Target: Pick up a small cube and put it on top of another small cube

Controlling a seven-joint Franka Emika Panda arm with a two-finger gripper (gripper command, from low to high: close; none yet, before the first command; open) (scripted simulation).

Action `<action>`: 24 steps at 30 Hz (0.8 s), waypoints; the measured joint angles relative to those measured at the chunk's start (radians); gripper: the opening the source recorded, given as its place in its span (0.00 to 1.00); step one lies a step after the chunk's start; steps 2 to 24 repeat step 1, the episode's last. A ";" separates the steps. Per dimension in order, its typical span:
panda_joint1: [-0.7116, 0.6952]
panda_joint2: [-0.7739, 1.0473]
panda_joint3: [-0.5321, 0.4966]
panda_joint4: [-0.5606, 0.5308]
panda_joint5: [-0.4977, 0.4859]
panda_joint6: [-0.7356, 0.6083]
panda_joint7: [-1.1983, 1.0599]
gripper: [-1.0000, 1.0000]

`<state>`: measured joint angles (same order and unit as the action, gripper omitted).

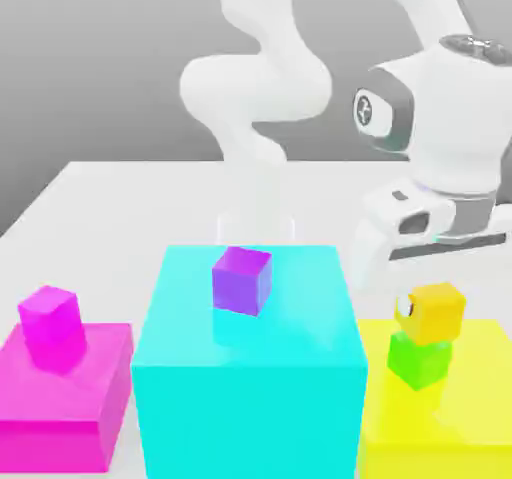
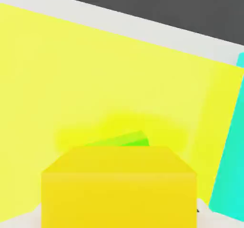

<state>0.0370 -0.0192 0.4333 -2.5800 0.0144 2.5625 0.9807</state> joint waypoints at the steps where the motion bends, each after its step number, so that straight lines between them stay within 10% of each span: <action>1: 0.001 0.000 0.000 0.000 0.000 0.000 0.000 1.00; 24: 0.001 0.000 0.000 0.000 0.000 0.000 0.000 1.00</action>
